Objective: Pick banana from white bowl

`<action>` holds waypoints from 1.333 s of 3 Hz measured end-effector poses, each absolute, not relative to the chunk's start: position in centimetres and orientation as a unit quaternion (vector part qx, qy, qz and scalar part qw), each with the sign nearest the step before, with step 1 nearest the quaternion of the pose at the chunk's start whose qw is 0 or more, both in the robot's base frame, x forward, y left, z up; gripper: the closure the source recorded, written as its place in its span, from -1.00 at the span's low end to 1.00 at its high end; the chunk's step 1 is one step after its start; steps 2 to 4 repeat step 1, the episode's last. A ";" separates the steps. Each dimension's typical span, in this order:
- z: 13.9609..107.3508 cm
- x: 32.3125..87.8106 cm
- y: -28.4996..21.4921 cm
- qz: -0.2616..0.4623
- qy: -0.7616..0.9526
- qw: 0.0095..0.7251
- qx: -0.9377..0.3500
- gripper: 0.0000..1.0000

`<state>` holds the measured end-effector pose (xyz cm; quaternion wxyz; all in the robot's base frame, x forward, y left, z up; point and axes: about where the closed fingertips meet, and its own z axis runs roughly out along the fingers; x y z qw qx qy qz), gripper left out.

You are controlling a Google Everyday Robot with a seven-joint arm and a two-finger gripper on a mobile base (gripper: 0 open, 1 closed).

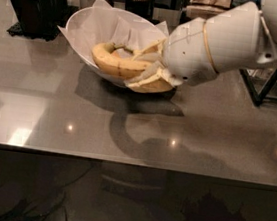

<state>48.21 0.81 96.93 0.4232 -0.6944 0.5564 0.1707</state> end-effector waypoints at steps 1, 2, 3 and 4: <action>94.8 46.4 -1.9 0.182 0.569 0.425 -0.680 1.00; 94.8 46.4 -1.9 0.182 0.569 0.425 -0.680 1.00; 94.8 46.4 -1.9 0.182 0.569 0.425 -0.680 1.00; 94.8 46.4 -1.9 0.182 0.569 0.425 -0.680 1.00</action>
Offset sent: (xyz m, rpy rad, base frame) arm 0.0000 0.0000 0.0000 0.0000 0.0000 0.0000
